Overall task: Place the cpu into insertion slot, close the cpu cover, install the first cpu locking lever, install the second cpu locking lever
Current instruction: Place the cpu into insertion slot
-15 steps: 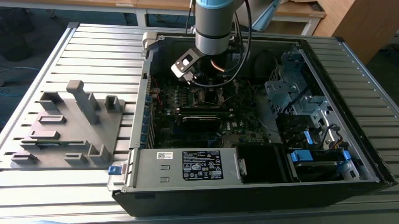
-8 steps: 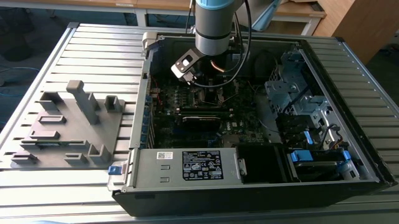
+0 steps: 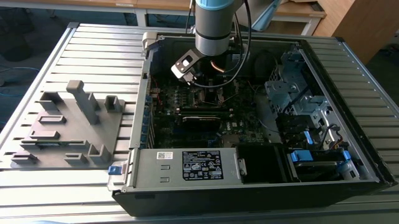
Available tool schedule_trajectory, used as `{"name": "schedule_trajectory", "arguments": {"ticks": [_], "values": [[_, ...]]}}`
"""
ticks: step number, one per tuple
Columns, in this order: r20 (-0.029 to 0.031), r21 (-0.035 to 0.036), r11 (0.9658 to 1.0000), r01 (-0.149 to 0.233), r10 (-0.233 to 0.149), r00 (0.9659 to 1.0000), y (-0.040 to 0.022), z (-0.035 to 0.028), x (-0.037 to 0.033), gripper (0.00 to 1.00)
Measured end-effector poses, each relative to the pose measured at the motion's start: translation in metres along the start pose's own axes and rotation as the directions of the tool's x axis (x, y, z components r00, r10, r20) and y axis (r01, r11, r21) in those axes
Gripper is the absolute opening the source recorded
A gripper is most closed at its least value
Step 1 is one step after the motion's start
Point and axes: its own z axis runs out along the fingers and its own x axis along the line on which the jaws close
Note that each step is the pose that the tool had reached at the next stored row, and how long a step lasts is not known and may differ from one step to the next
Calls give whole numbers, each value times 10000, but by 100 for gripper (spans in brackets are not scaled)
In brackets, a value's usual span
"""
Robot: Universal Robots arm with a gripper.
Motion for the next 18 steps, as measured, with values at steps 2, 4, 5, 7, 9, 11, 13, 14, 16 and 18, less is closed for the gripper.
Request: {"name": "schedule_trajectory", "arguments": {"ticks": [2, 4, 5, 7, 9, 11, 13, 14, 16, 18], "values": [[-1, -1, 10000, 0, 0, 10000, 0, 0, 0, 54], [-1, -1, 10000, 0, 0, 10000, 0, 1, 0, 54], [-1, 0, 10000, 0, 0, 10000, 0, 1, 0, 54], [-20, -7, 10000, -2, 2, 10000, 1, 7, 3, 55], [-11, -7, 10000, -1, 1, 10000, 1, 6, 2, 55], [-3, -1, 10000, -1, 1, 10000, 0, 3, 0, 61], [0, 0, 10000, -1, 1, 10000, 0, -7, 0, 61], [-2, -1, 10000, -1, 1, 10000, 1, -20, 0, 61], [-1, -1, 10000, -1, 1, 10000, 3, -61, 1, 61], [-3, -2, 10000, 0, 0, 10000, 6, -117, 3, 61]]}}
